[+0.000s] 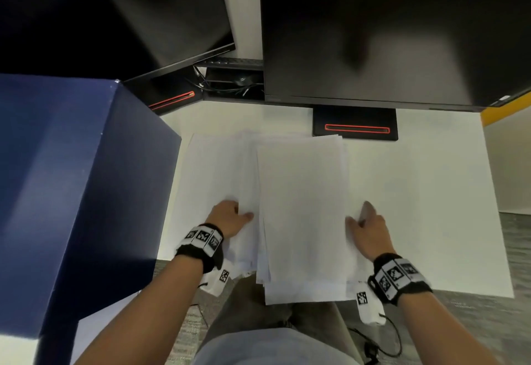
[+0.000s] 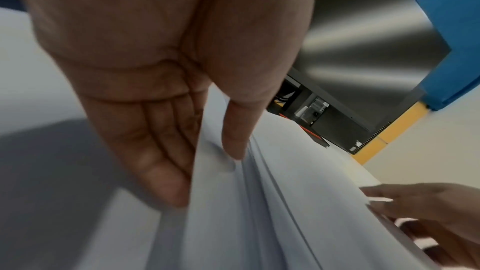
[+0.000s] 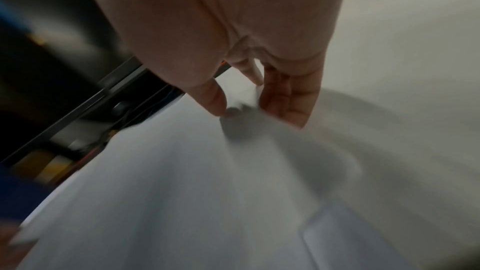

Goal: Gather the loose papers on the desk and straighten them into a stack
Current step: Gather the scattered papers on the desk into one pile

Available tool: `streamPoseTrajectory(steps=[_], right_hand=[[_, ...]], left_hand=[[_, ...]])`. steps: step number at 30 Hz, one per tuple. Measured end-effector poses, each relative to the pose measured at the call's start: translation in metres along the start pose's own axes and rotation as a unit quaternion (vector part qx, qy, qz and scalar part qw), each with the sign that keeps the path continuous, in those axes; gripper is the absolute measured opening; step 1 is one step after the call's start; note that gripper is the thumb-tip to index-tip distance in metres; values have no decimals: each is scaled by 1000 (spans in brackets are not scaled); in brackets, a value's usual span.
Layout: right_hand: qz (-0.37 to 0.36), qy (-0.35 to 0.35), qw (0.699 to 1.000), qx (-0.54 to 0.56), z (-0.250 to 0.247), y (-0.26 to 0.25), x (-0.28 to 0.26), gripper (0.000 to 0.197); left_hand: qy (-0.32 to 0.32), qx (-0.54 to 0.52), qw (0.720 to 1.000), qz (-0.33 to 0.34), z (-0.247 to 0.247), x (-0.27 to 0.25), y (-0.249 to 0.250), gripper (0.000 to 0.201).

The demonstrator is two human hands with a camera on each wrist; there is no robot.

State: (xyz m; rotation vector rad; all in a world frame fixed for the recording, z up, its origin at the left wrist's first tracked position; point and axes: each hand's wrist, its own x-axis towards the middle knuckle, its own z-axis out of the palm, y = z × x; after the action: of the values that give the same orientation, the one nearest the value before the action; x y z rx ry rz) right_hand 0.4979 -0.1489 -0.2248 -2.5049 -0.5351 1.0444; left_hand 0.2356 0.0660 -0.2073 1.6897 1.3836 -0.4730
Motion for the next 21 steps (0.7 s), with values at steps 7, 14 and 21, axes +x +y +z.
streamPoseTrajectory(steps=[7, 14, 21], right_hand=[[-57, -73, 996, 9, 25, -5, -22, 72], [-41, -26, 999, -24, 23, 0, -44, 48], [29, 28, 999, 33, -1, -14, -10, 52]], left_hand=[[37, -36, 998, 31, 31, -26, -1, 25], [20, 37, 999, 4, 36, -40, -21, 40], [69, -34, 997, -1, 9, -28, 1, 21]])
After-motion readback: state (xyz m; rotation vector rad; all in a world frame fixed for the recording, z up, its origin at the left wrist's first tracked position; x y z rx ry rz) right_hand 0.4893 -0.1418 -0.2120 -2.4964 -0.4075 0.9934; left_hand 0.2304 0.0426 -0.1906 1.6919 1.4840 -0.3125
